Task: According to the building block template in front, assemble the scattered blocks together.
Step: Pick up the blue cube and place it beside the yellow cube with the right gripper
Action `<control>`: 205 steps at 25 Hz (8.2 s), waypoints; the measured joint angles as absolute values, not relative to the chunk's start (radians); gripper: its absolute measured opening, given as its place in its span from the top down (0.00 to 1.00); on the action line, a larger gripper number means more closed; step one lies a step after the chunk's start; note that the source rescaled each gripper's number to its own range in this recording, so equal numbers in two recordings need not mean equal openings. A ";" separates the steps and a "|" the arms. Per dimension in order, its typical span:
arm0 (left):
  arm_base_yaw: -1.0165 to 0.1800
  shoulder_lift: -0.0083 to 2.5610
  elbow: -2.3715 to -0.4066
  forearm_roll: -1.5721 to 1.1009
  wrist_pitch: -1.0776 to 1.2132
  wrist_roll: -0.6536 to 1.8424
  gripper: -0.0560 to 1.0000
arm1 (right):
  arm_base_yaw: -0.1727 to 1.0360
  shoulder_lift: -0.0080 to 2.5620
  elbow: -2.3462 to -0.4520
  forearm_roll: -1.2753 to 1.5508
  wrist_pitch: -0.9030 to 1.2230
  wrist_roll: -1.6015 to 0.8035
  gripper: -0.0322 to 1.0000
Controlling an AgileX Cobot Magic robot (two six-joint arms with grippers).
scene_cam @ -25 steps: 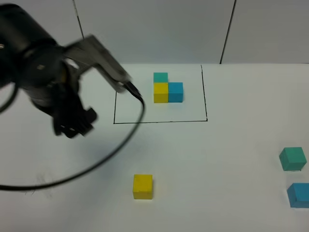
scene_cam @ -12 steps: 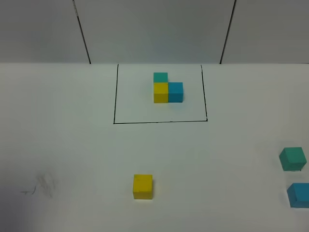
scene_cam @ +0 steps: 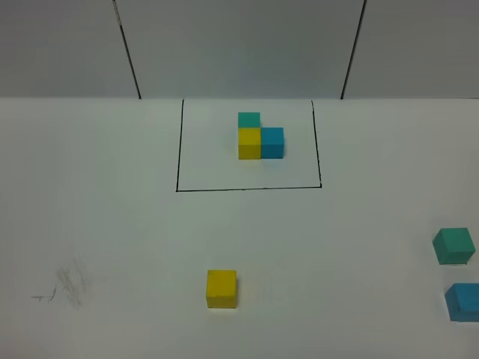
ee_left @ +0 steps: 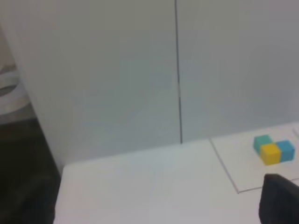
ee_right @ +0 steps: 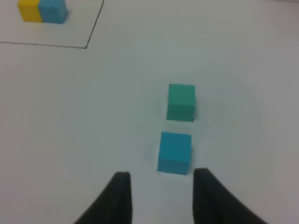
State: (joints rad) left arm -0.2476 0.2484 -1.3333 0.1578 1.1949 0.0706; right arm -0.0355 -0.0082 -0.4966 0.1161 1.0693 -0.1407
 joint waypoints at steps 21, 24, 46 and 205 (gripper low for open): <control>0.044 -0.008 -0.520 0.017 1.054 -0.027 0.11 | -0.036 -0.008 -0.497 0.116 1.069 -0.141 0.97; 0.044 -0.008 -0.508 0.016 1.065 -0.031 0.12 | -0.036 -0.008 -0.497 0.116 1.069 -0.141 0.97; 0.044 -0.008 -0.505 0.014 1.065 -0.036 0.67 | -0.036 -0.008 -0.497 0.116 1.069 -0.141 0.97; 0.044 -0.008 -0.505 0.014 1.065 -0.039 0.85 | 0.782 2.103 -1.357 0.084 0.741 -0.823 0.79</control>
State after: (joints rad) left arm 0.0439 -0.0083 -0.5053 0.0137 1.0647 -0.0388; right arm 0.7818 2.1035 -1.3575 0.0835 0.7414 -0.8230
